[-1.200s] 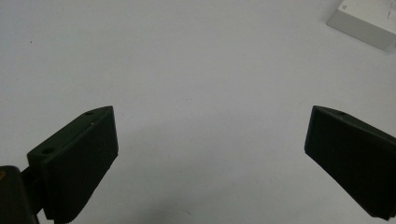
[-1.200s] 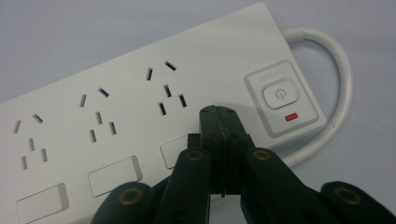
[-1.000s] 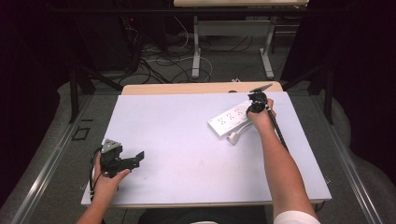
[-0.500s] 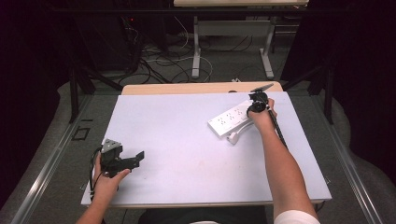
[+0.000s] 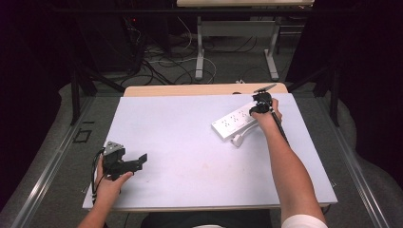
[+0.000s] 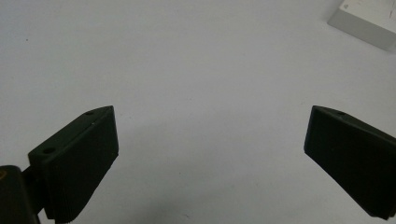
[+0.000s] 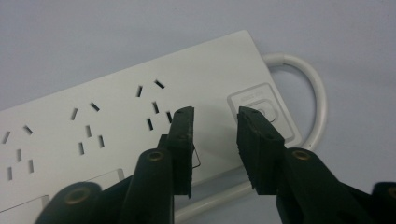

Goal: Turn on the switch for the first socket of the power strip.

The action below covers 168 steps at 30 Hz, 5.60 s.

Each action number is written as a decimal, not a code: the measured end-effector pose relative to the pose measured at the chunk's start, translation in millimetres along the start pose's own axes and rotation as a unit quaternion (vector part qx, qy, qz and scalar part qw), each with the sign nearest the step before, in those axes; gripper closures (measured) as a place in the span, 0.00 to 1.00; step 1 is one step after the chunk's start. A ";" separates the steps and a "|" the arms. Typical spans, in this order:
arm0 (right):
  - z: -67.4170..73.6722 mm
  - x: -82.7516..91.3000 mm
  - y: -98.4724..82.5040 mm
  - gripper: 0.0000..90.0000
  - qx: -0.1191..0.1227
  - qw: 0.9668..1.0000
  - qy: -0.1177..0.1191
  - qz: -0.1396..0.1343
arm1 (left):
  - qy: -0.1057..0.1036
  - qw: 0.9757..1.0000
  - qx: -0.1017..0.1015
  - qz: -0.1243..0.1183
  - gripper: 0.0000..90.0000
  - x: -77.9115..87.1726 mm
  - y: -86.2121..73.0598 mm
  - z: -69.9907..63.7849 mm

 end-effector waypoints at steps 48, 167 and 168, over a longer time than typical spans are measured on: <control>-0.3 61.2 12.6 0.00 0.027 0.997 0.009 -0.072 | 0.001 1.000 -0.001 -0.002 0.03 2.4 0.9 1.3; -47.3 110.4 -174.4 0.00 -0.009 0.987 0.032 -0.158 | 0.011 1.000 0.006 -0.014 0.02 4.0 2.3 1.3; -47.6 109.8 -175.3 0.00 -0.009 0.987 0.032 -0.155 | 0.011 1.000 0.005 -0.014 0.02 4.0 2.3 1.3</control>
Point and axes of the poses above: each handheld gripper's, and its own axes: x roughly backward along the jaws, y roughly out of its top, z roughly to its left, the point moved 5 cm from there along -x, roughly forward along the jaws, and after that the axes turned 6 degrees about -z, right-handed, at the moved point
